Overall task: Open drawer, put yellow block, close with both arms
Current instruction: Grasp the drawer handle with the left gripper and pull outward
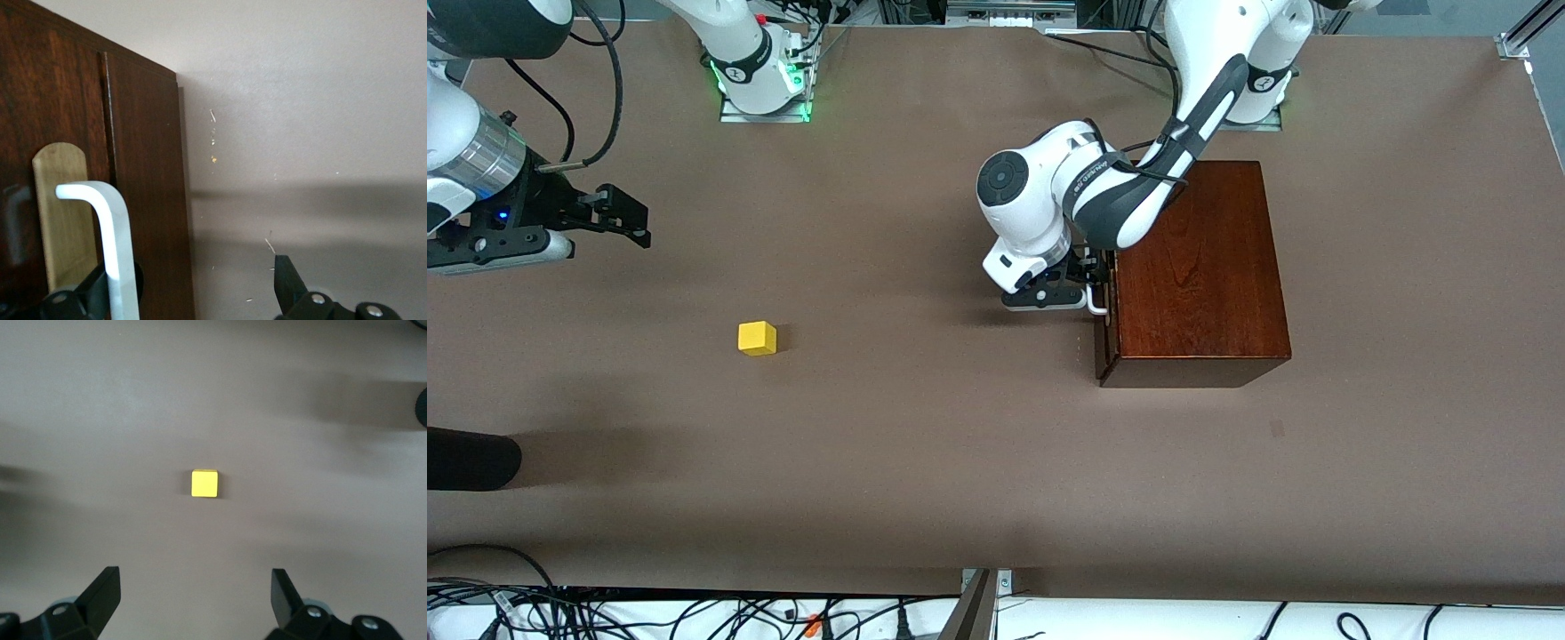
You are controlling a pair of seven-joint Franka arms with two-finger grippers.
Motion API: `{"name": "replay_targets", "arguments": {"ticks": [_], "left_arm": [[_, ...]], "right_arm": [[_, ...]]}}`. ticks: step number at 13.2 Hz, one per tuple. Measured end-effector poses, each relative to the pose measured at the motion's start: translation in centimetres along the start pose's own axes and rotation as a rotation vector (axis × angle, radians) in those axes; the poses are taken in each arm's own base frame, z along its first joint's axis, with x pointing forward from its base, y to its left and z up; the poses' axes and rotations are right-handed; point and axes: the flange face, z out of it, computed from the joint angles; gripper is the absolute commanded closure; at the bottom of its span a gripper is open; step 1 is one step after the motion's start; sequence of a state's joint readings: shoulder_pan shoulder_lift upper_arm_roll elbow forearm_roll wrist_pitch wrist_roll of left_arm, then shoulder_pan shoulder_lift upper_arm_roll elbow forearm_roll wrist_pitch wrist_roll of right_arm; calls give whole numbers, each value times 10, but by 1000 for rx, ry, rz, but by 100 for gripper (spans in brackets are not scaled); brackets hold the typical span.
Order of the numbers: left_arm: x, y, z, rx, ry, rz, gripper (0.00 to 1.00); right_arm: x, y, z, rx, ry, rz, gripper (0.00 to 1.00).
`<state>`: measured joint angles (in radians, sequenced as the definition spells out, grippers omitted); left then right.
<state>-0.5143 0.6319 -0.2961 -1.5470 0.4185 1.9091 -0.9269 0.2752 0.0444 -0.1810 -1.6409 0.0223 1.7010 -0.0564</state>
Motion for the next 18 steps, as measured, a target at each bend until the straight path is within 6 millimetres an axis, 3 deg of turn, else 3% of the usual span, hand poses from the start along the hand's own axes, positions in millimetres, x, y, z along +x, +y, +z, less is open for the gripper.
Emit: {"name": "replay_targets", "arguments": {"ticks": [9,18], "left_arm": [[6,8,-21,-162,-25,-77,0],[3,14,-23,-177,-20,-59,0]], "right_arm": [[0,0,0,0,0,0,0],[0,0,0,0,0,0,0]]}}
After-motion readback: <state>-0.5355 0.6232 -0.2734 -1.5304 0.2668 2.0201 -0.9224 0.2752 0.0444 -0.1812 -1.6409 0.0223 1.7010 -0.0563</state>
